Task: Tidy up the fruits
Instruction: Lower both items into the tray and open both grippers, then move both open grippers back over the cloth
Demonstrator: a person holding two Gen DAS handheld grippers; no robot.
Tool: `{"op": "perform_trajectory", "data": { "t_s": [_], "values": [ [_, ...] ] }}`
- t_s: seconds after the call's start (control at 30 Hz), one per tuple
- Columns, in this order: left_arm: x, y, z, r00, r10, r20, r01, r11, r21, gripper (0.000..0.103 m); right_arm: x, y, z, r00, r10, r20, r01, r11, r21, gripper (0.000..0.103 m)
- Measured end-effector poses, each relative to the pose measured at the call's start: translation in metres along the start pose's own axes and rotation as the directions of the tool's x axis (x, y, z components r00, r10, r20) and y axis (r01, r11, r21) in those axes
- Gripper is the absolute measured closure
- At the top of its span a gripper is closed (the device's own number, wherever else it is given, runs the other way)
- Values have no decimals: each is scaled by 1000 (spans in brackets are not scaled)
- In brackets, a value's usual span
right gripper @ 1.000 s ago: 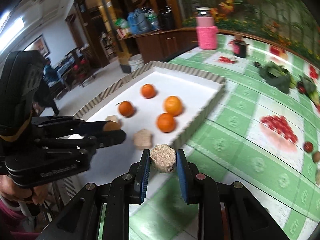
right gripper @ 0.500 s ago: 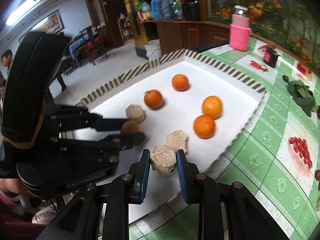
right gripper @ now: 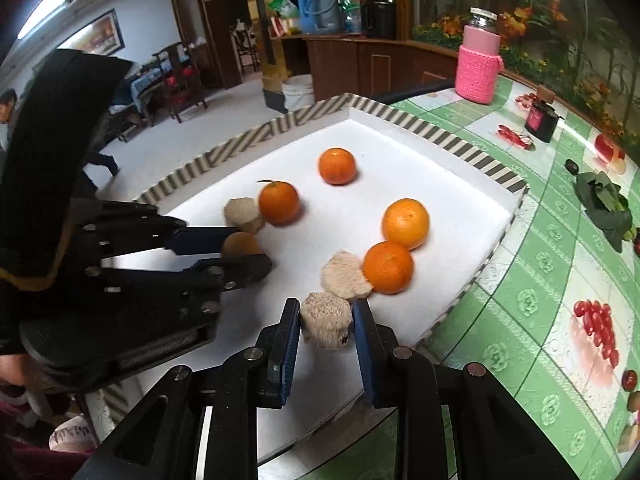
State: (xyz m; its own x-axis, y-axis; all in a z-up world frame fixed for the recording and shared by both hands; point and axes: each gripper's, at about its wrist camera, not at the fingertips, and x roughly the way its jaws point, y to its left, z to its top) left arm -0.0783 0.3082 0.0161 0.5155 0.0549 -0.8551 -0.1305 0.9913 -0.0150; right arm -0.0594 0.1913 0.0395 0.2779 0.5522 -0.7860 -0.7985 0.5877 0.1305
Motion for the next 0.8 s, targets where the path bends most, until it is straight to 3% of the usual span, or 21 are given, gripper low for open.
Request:
{"op": "perform_trajectory", "data": {
  "t_s": [0.1, 0.23, 0.5, 0.7, 0.73, 0.8],
  "values": [
    [-1, -1, -1, 1000, 11, -1, -11, 1000, -4, 73, -3, 5, -4, 999, 33, 7, -33, 999, -3, 75],
    [-2, -2, -3, 1000, 10, -6, -10, 1000, -17, 61, -8, 10, -8, 1000, 17, 23, -17, 1000, -9, 75],
    [-17, -12, -6, 997, 46, 61, -44, 999, -29, 61, -32, 5, -17, 994, 15, 106, -21, 998, 57, 75],
    [-31, -25, -3, 991, 31, 128, -28, 999, -28, 61, -46, -7, -23, 991, -17, 134, 2, 994, 111, 75],
    [-33, -27, -2, 990, 25, 138, -22, 999, -28, 58, -48, -10, -25, 990, -20, 140, 2, 992, 125, 75],
    [-36, -34, -2, 987, 13, 158, -9, 1000, -23, 43, -54, -16, -28, 988, -23, 153, 0, 989, 148, 75]
  ]
}}
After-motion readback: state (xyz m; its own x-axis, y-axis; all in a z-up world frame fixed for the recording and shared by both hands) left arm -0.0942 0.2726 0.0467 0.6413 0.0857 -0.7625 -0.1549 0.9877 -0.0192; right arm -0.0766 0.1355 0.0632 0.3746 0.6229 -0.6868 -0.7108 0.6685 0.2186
